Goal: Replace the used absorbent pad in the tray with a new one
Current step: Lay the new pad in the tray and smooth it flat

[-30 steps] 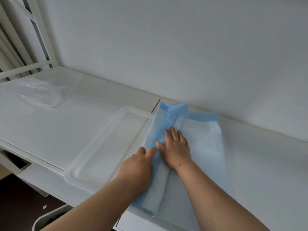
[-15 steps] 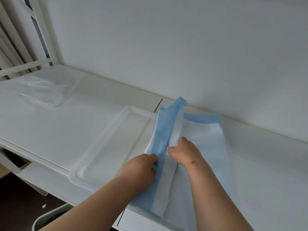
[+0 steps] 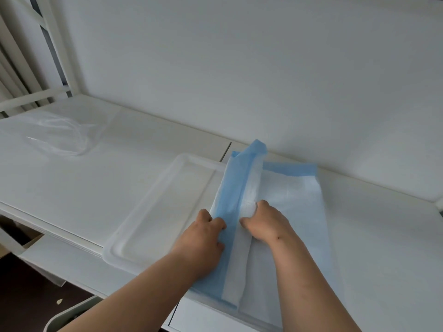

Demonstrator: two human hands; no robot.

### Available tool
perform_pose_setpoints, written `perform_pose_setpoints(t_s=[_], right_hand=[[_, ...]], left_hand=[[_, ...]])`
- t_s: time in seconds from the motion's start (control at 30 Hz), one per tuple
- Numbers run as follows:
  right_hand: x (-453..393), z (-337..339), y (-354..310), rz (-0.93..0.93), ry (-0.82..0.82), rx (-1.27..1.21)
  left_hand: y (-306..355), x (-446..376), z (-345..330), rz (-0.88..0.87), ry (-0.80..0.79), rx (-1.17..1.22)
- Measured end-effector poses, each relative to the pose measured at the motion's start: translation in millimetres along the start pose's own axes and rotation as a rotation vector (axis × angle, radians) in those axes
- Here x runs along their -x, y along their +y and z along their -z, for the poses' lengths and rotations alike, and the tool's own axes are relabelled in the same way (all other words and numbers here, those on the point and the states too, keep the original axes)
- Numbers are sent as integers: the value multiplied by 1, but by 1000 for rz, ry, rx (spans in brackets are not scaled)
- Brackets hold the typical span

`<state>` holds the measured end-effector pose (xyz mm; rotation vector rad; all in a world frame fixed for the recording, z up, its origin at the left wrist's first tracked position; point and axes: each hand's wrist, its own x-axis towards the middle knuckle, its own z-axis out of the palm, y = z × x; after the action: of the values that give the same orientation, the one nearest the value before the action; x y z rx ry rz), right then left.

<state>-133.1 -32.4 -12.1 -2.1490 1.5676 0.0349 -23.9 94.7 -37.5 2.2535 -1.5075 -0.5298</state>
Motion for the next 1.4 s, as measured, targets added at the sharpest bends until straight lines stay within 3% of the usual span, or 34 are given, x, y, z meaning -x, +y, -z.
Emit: perform_pose_setpoints(t_s=[0.27, 0.47, 0.7, 0.8, 1.03, 1.17, 1.3, 1.4], right_hand=[[11, 1, -11, -37, -88, -621], [15, 9, -39, 24, -58, -781], [10, -6, -89, 109, 27, -857], [13, -20, -112, 224, -67, -964], [19, -49, -126, 326, -82, -798], [17, -58, -124, 328, -132, -685], [15, -61, -119, 323, -131, -679], [15, -63, -117, 384, -93, -579]], left_hand=[[-1, 2, 7, -74, -6, -45], [-9, 4, 32, -50, -132, 13], [-37, 18, 72, 201, -235, 748], [-59, 20, 87, 303, -259, 907], [-103, 21, 96, 477, -129, 649], [-105, 16, 94, 454, -103, 570], [-104, 10, 86, 438, -12, 667], [-106, 6, 84, 382, 0, 414]])
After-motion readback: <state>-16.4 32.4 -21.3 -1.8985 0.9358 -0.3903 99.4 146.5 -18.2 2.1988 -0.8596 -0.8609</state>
